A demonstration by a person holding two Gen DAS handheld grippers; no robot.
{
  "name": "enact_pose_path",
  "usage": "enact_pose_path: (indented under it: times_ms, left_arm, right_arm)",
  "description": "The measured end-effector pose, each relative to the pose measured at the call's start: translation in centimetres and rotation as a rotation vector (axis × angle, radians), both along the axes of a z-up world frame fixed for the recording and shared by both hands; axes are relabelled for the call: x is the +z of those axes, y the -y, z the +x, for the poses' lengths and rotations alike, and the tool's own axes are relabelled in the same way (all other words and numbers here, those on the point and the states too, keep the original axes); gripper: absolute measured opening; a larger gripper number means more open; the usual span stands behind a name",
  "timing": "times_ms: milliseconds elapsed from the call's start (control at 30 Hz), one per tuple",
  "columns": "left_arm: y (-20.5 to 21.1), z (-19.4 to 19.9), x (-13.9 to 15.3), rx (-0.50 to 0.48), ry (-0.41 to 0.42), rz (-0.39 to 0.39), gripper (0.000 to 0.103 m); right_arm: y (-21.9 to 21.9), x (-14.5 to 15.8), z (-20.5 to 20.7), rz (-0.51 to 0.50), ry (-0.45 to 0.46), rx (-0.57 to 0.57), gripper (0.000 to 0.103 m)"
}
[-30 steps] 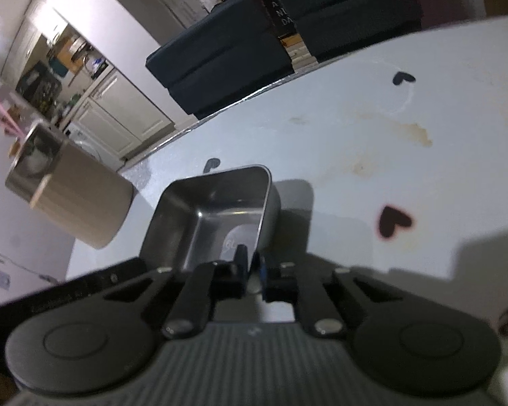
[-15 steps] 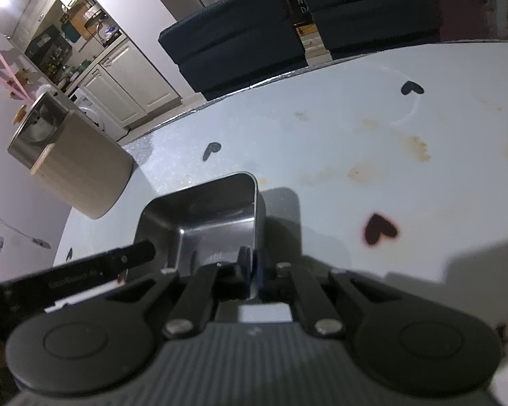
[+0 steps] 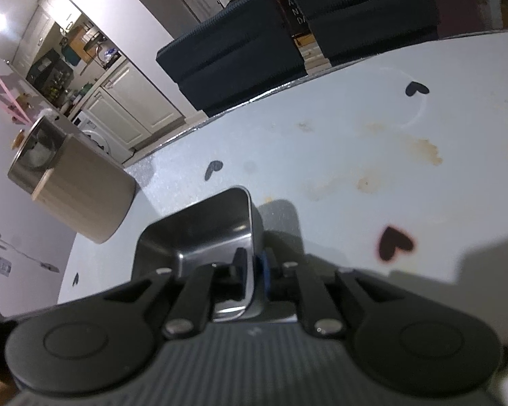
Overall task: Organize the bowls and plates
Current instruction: 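Move both tools to the small rectangular steel tray and grip its rim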
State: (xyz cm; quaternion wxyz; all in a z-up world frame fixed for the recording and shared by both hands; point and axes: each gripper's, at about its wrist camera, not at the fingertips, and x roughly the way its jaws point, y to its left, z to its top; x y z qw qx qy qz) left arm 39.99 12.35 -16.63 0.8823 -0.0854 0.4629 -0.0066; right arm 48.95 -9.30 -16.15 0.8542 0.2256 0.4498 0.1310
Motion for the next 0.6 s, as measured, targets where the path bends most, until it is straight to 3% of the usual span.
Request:
enact_pose_path:
  times_ms: [67,167,600]
  left_arm:
    - [0.0,0.0,0.1,0.000,0.003,0.003,0.003]
    - [-0.2,-0.3,0.6,0.003,0.004,0.000,0.003]
    - [0.8,-5.8,7.3,-0.006,0.129,0.021,0.003]
  right_arm:
    - [-0.1,0.1,-0.1,-0.019,0.010,0.020,0.006]
    - [-0.9,0.4,-0.5,-0.081,0.036,0.069,0.005]
    - [-0.6,5.7,-4.7,-0.090,0.102,0.093,0.005]
